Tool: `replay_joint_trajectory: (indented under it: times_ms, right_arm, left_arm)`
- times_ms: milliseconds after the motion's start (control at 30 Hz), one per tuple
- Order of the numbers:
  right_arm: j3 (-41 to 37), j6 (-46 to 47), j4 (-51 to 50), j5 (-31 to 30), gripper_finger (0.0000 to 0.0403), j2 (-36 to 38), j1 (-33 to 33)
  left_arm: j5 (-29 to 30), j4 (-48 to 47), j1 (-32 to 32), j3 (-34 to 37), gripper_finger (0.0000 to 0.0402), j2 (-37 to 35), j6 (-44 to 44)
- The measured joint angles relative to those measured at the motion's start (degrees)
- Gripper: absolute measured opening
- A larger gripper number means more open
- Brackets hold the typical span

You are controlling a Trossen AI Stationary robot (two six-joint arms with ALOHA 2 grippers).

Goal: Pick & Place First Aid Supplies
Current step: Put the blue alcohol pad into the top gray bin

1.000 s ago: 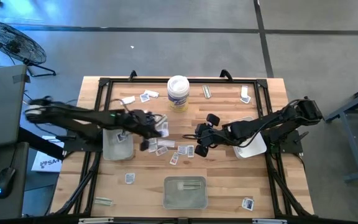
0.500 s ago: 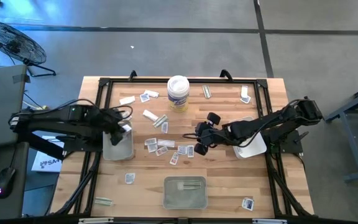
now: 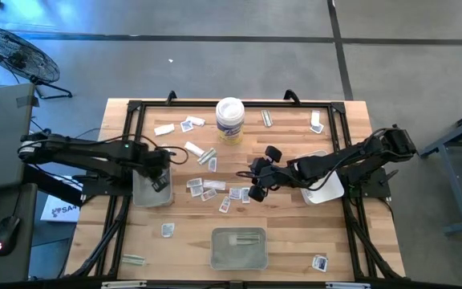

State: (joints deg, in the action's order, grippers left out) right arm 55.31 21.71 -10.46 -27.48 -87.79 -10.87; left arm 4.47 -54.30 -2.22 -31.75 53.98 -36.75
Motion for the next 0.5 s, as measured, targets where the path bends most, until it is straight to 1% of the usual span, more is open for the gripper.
replay_joint_trajectory:
  times_ms: [133,267,400,500]
  right_arm:
    - [0.00,0.67,0.00,1.70,0.0122,0.00,-0.06]
    - [0.00,1.45,0.01,3.24,0.0122,0.00,-0.04]
    - [0.00,1.82,0.01,3.91,0.0122,0.00,-0.07]
    - [0.00,1.84,0.04,3.97,0.0122,0.00,-0.05]
  left_arm:
    - [1.88,0.96,0.00,0.02,0.0001,5.64,-2.11]
    - [1.89,3.10,0.00,0.04,0.0001,10.11,-2.56]
    - [1.73,6.71,0.00,0.04,0.0001,12.76,-2.49]
    - [1.71,7.47,0.00,0.04,0.0001,14.09,-2.54]
